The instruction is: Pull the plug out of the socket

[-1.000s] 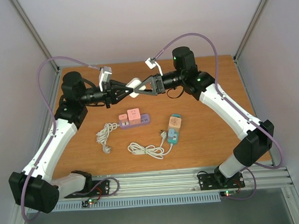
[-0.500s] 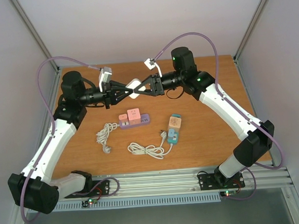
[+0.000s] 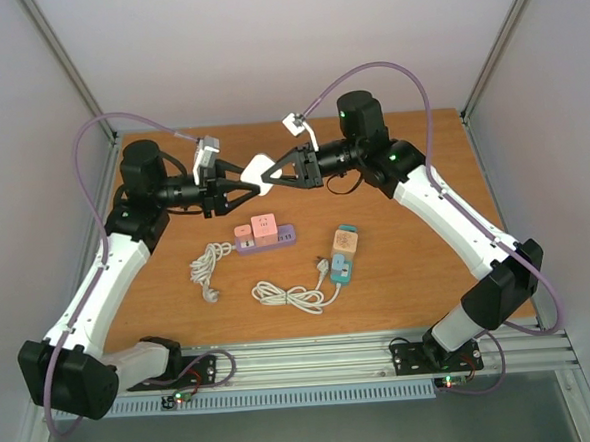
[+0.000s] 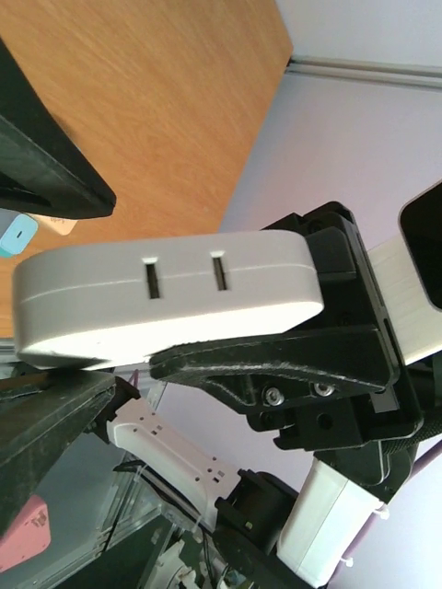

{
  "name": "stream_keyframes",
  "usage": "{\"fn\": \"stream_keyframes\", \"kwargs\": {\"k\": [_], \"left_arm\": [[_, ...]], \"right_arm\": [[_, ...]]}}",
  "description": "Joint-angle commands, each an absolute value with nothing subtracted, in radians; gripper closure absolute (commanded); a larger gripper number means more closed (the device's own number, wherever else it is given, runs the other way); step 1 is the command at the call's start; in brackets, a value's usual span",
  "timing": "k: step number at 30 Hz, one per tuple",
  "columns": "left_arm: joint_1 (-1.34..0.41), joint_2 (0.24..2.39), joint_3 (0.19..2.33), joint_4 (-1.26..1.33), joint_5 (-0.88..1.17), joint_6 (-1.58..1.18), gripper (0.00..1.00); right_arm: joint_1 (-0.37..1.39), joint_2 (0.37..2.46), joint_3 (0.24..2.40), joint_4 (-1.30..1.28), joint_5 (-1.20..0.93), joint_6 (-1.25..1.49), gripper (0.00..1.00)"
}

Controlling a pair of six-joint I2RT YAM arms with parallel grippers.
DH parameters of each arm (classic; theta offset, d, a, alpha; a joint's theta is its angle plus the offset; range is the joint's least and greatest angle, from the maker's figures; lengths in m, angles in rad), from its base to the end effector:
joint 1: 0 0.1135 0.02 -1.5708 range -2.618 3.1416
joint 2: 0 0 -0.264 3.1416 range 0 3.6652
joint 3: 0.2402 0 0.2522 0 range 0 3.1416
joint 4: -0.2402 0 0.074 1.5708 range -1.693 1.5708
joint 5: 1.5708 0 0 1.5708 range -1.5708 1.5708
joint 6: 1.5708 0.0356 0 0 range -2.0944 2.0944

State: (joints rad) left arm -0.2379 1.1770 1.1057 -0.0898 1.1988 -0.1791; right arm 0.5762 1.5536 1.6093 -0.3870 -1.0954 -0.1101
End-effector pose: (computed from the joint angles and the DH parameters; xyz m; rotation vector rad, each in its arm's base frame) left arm 0.2382 -0.0919 0.3857 0.9558 1.5386 -1.3226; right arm 0.2696 0.2129 0.4216 -1.3215 1.4083 1.3427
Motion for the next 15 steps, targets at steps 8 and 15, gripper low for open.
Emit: {"fn": "stream_keyframes", "kwargs": {"k": [8, 15], "left_arm": [[-0.188, 1.136, 0.995, 0.134, 1.289, -0.321, 0.54], [-0.183, 1.131, 0.96, 0.325, 1.326, -0.484, 0.57]], "right_arm": [[0.593, 1.473, 1.629, -0.32, -1.21, -0.113, 0.99], [0.593, 1.473, 1.612, -0.333, -1.207, -0.135, 0.99]]}}
